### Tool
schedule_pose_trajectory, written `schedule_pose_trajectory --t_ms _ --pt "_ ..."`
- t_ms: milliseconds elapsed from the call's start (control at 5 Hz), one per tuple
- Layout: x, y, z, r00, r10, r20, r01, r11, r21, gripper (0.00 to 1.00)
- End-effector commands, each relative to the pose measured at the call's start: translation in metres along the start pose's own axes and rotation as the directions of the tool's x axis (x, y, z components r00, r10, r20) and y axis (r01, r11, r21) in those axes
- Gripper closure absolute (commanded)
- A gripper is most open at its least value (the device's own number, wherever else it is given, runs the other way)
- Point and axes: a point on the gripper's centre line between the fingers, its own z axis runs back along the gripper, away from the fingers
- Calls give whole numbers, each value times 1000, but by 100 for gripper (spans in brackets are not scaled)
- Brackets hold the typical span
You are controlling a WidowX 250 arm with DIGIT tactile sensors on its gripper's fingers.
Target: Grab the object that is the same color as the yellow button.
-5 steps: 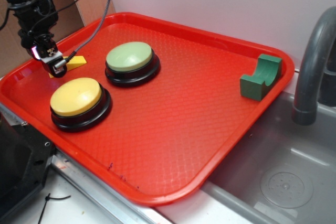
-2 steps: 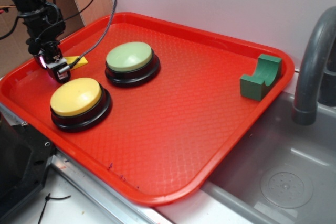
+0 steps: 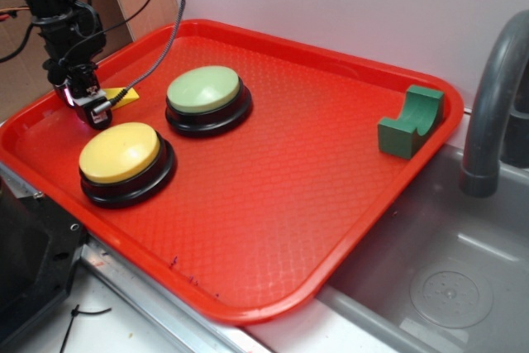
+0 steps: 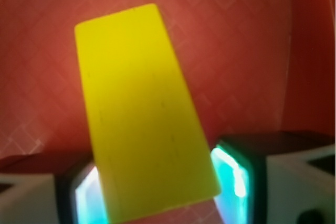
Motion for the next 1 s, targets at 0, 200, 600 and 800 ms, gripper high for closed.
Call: schedule_pose_trajectory --t_ms 0,200,600,800 --pt "19 -41 83 981 180 67 -178 984 -25 100" --pt "21 -66 122 965 231 127 -225 972 -61 100" --pt "33 -126 187 971 141 195 -127 988 -83 100" --pt "41 -157 197 975 70 212 -71 997 -4 100"
